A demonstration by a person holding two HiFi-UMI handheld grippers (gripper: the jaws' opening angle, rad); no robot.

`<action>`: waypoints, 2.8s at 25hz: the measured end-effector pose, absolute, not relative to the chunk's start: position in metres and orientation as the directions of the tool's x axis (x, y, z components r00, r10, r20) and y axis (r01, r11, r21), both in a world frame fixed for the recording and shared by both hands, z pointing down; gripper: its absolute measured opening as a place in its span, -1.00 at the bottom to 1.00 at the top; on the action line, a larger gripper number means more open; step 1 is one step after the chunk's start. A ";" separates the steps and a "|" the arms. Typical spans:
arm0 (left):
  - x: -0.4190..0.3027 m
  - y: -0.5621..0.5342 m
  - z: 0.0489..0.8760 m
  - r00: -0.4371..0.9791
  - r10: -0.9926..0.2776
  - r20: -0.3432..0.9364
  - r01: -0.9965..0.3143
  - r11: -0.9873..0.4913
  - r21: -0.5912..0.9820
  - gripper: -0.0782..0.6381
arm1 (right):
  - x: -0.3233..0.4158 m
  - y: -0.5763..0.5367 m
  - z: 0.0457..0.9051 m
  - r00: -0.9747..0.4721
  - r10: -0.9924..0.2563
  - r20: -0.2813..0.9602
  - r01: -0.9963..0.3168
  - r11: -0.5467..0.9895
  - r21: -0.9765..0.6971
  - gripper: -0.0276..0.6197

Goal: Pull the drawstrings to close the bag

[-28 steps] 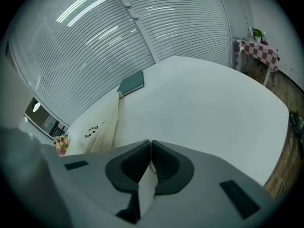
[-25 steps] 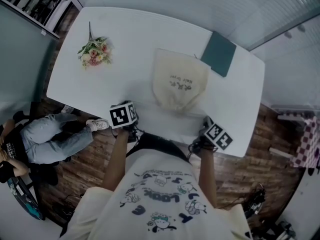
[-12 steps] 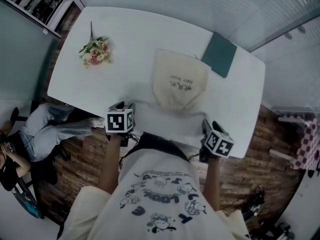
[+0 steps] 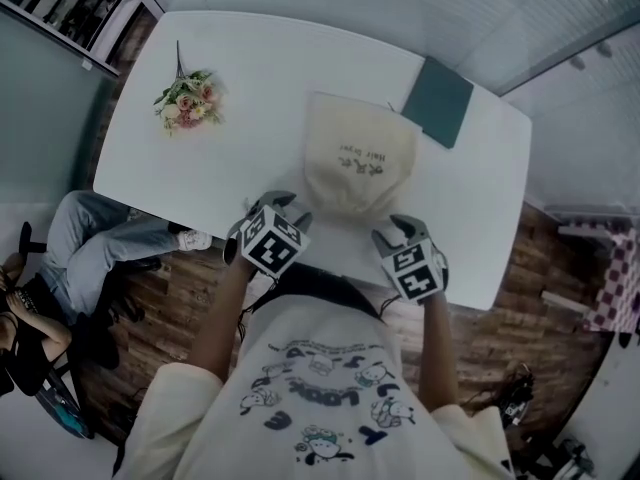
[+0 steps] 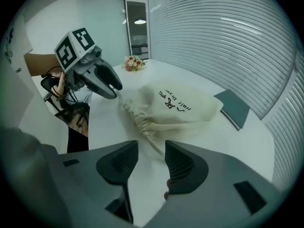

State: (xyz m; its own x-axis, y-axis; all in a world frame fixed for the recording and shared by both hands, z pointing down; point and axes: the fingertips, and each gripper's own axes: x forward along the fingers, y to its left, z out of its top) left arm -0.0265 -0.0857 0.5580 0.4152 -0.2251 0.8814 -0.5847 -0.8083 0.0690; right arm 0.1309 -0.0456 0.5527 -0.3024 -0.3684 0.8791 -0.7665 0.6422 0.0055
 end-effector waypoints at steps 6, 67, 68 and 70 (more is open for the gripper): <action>-0.007 -0.076 0.572 0.389 -0.142 0.910 -0.401 -0.916 0.029 -0.22 | 0.121 -0.046 0.566 -0.284 -0.269 0.920 -0.664 0.748 0.014 -0.40; -0.027 -0.091 0.583 0.423 -0.272 0.864 -0.897 -0.265 0.355 -0.66 | 0.183 -0.054 0.566 -0.110 -0.547 0.830 -0.967 -0.135 -0.217 -0.86; -0.027 -0.090 0.582 0.435 -0.272 0.858 -0.890 -0.276 0.364 -0.66 | 0.181 -0.051 0.565 -0.114 -0.549 0.828 -0.968 -0.126 -0.217 -0.86; -0.024 -0.085 0.578 0.470 -0.276 0.838 -0.872 -0.295 0.392 -0.65 | 0.180 -0.045 0.563 -0.125 -0.551 0.825 -0.970 -0.108 -0.219 -0.86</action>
State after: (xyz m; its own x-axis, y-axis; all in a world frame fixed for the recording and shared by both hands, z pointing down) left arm -0.0244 -0.0848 0.5780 0.4702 -0.2757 0.8384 -0.8715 -0.2951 0.3917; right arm 0.1800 -0.0452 0.5634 -0.1247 -0.5514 0.8249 -0.9697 -0.1085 -0.2191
